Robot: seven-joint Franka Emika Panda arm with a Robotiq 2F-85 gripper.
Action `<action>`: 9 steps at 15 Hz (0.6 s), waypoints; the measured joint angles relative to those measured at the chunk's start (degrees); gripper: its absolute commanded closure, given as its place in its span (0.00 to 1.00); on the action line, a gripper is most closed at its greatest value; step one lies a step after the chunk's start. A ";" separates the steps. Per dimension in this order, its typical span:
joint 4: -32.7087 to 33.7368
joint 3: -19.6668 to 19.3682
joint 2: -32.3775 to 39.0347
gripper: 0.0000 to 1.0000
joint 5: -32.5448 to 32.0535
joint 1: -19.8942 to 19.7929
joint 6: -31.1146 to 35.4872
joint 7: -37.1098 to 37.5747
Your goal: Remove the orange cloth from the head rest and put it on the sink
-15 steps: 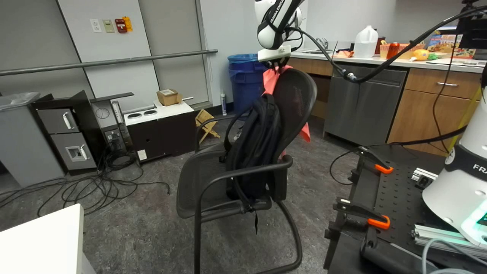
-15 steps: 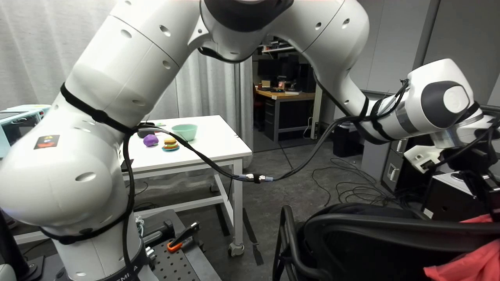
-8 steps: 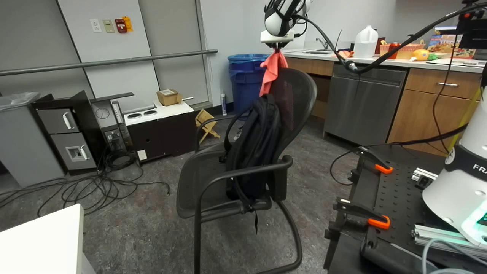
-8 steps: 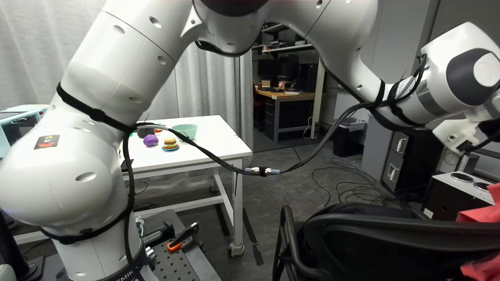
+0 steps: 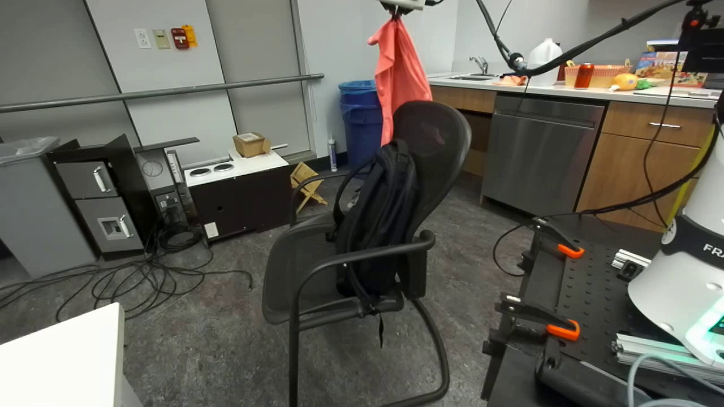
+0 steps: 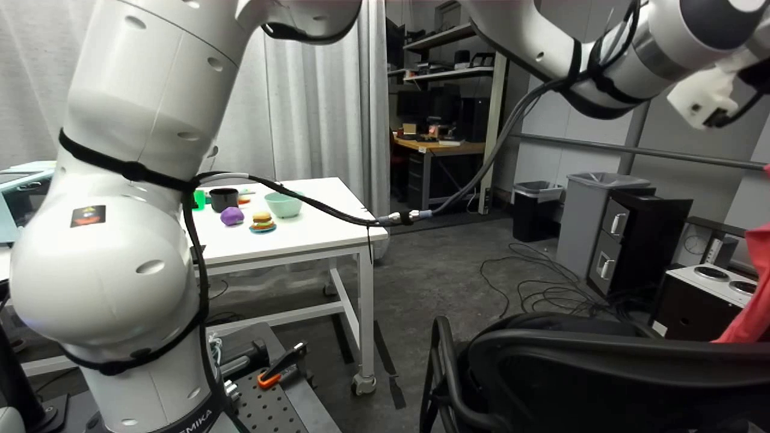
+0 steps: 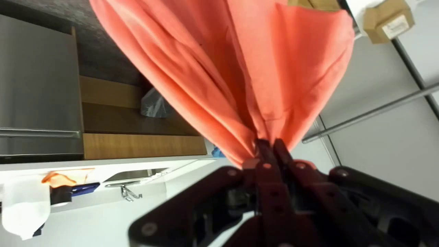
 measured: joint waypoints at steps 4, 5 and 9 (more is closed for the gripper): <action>-0.43 -0.81 -7.32 0.99 0.00 4.44 2.28 2.82; -0.50 -0.89 -9.22 0.99 -0.01 5.45 2.77 3.46; -0.48 -0.95 -16.35 0.99 -0.41 8.94 4.60 7.71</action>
